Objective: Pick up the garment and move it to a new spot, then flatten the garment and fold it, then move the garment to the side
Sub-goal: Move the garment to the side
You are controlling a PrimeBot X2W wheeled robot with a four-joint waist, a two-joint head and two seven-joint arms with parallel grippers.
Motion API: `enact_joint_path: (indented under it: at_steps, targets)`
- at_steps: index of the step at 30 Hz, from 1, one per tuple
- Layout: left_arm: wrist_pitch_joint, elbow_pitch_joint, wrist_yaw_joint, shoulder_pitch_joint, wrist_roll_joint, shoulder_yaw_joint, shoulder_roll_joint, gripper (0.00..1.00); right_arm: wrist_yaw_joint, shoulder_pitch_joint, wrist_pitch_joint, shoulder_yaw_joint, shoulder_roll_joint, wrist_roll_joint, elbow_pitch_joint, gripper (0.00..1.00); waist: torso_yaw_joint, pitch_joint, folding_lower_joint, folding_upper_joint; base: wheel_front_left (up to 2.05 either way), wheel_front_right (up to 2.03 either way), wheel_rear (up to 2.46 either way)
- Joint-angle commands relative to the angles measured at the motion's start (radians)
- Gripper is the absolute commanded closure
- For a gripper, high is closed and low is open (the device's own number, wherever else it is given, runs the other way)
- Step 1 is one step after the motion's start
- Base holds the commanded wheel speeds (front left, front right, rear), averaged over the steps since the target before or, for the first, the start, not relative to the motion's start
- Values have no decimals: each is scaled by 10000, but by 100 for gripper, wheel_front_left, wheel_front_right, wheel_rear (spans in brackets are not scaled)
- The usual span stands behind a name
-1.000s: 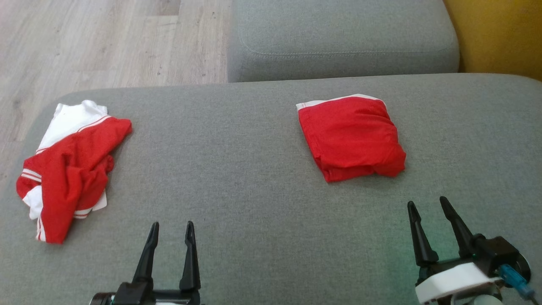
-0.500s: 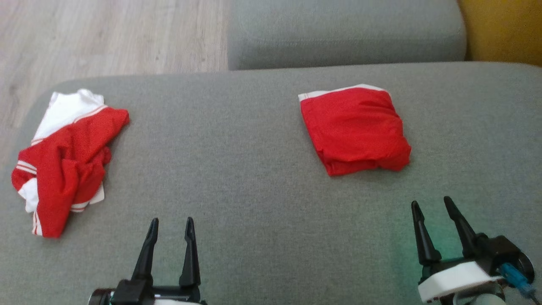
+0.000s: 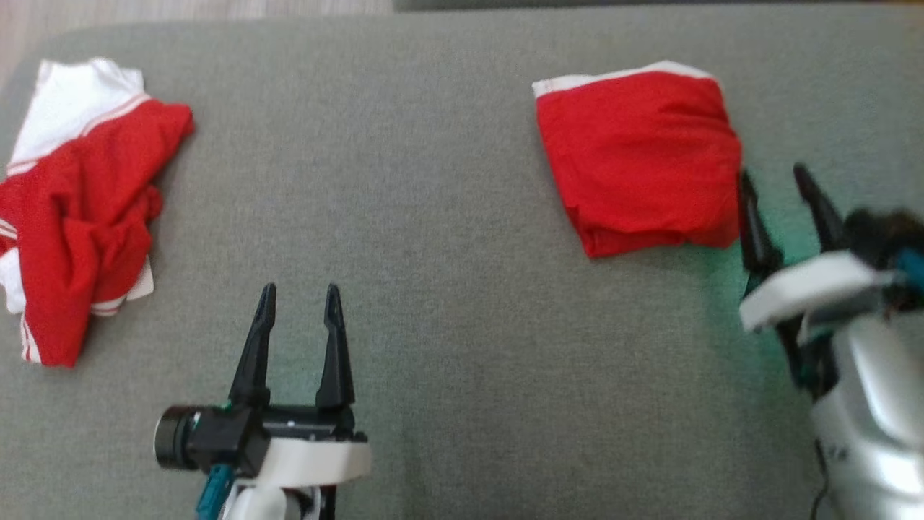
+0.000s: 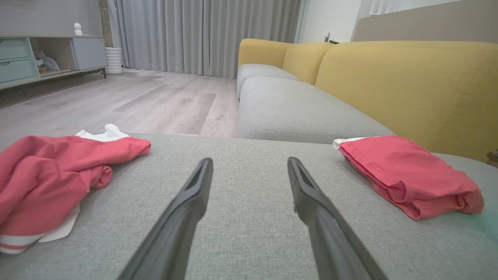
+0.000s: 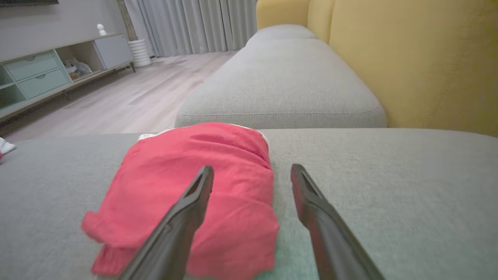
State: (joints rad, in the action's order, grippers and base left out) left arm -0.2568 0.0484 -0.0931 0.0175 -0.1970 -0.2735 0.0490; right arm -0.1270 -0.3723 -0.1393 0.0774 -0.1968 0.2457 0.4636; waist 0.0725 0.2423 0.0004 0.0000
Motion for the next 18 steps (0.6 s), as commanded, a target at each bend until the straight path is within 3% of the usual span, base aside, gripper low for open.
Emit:
enact_joint_path:
  at_steps: [1,9,10,11,12,18]
  targets:
    - [-49,-375,-48,452,-54,161,12,0,-37,-624,391,341,-244,306,-39,0,182,449,-4,0,0,0,0]
    - [-49,-391,-109,1020,-116,-116,12,0,-37,-2078,2418,606,-886,980,1508,0,473,1117,-4,0,0,0,0]
    - [-49,-395,-132,1050,-127,-124,12,0,-37,-2143,2584,711,-854,1163,1582,30,459,1164,-4,0,0,0,0]
    - [-49,-394,-146,1075,-141,-129,12,0,-37,-2199,2710,817,-831,1377,1616,74,428,1221,-4,0,0,0,0]
    - [-49,-382,-145,1104,-153,-139,12,0,-37,-2238,2775,941,-844,1572,1615,100,396,1259,-4,0,0,0,0]
    - [-49,-402,-102,1305,-93,-67,12,0,-37,-2468,2516,1449,-1390,2383,1233,100,-91,1509,-4,0,0,0,0]
